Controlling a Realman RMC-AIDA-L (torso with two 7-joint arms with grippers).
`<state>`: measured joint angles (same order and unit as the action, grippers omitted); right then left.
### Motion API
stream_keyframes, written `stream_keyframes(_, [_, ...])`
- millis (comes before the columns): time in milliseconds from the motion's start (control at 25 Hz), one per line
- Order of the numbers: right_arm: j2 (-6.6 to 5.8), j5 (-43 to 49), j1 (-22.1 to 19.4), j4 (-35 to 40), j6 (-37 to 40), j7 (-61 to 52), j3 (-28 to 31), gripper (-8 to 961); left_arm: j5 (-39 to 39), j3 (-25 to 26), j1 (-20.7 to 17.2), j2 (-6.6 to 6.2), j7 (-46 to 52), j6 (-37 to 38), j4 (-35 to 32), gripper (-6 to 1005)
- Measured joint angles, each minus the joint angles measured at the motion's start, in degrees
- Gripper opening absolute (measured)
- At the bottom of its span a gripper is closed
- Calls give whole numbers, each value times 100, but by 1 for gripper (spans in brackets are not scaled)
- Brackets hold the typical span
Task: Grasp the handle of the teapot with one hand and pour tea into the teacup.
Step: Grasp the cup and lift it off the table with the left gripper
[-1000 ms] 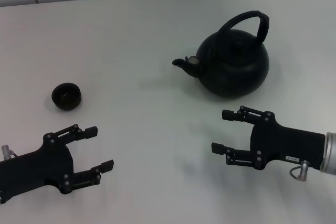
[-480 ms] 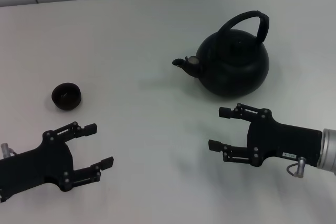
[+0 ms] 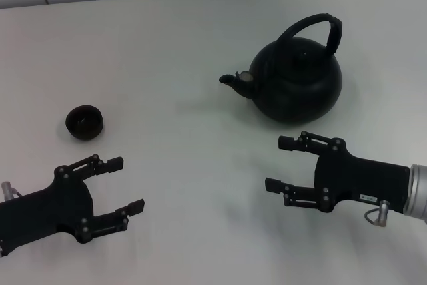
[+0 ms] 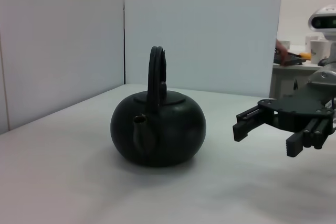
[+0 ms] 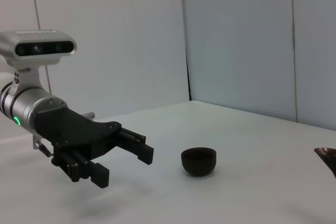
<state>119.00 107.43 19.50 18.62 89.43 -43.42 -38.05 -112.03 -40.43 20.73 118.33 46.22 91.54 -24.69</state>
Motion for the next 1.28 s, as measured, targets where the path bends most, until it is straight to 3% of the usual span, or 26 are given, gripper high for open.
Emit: stream_keyframes(1280, [13, -21, 19, 12, 124, 0, 57, 792, 127, 1, 22, 11, -47, -63, 139, 800])
